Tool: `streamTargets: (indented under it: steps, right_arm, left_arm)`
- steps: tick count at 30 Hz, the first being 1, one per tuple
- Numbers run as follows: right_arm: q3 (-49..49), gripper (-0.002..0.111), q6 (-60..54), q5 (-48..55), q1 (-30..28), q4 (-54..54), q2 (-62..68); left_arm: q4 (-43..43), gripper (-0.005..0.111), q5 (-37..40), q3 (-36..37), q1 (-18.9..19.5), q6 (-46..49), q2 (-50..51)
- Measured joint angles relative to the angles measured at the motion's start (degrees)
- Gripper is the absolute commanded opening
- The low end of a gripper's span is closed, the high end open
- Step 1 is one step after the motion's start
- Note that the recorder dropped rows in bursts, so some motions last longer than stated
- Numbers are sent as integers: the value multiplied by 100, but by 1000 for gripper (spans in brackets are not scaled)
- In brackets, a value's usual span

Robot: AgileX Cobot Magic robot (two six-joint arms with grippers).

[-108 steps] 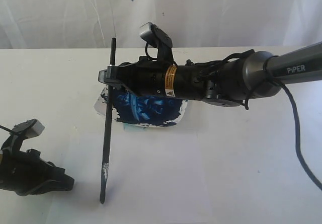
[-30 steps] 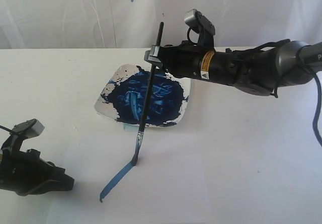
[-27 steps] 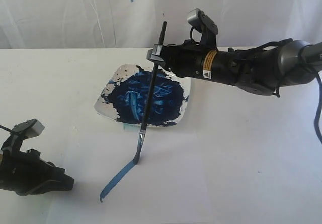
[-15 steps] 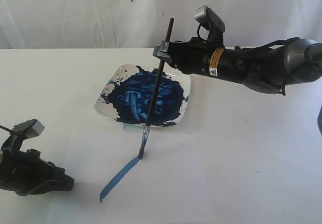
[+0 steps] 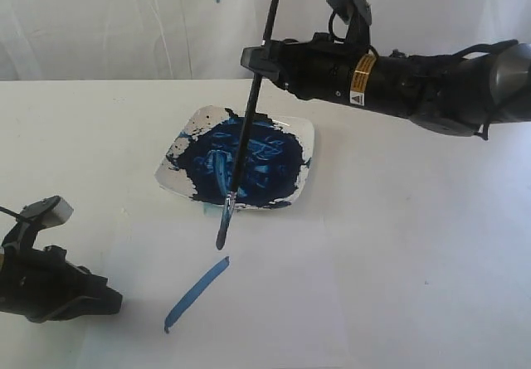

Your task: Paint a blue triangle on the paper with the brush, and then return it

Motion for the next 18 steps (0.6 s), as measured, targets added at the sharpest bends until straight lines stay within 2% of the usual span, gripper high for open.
streamTargets:
  steps: [9,18]
  right_arm:
    - [127,0,749,-45,0,-913,-316]
    - [710,0,813,-89,0,-1189,-310]
  left_arm:
    - [0,0,0,0,0,0,0]
    - [0,0,0,0,0,0,0]
